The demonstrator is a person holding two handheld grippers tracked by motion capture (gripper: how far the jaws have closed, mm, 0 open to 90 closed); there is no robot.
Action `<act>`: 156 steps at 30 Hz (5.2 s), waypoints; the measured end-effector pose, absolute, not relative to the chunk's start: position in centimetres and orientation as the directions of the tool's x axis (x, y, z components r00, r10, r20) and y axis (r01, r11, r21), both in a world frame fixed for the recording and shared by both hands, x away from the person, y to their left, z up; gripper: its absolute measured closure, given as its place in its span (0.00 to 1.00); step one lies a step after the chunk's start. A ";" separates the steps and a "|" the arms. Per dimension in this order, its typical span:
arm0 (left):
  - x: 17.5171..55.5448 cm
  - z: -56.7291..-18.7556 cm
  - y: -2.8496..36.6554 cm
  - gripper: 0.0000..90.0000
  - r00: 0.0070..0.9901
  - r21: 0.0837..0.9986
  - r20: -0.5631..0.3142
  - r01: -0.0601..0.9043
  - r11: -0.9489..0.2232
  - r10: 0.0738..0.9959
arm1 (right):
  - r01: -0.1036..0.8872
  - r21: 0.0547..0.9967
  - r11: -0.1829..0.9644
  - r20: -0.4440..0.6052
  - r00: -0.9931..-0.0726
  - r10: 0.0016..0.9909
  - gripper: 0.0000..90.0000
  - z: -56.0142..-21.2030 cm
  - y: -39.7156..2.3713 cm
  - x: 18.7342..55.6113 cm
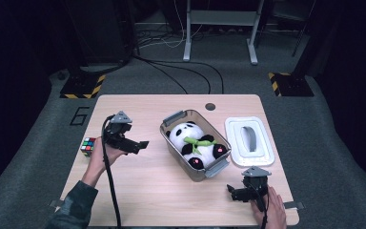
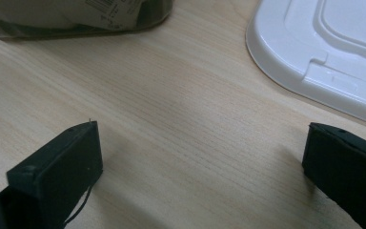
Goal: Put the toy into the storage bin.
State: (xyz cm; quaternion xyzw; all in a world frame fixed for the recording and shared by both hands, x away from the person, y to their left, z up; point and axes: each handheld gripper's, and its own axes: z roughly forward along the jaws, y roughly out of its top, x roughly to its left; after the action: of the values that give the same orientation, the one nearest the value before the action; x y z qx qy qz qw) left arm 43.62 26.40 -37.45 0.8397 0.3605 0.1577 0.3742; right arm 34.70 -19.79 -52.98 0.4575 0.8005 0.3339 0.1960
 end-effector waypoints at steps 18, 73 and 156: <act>44.3 -40.9 36.3 0.00 0.468 0.773 -0.050 0.578 -0.262 0.882 | 0.603 0.714 0.356 -0.006 -0.503 0.864 0.00 -53.0 -19.7 34.7; 43.1 -42.1 34.0 0.38 0.457 0.759 -0.055 0.597 -0.261 0.888 | 0.603 0.714 0.355 -0.006 -0.502 0.865 0.00 -53.0 -19.7 34.7; 43.6 -36.7 6.5 0.37 0.837 0.733 -0.101 0.429 -0.528 0.538 | 0.606 0.717 0.344 -0.002 -0.491 0.871 0.00 -53.0 -19.7 34.7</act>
State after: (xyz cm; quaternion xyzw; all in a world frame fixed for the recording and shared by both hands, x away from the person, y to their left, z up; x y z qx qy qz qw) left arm 43.64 6.49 -36.73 0.8713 0.2775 0.0688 0.3990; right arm 34.74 -19.65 -53.00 0.4642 0.7956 0.3358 0.1970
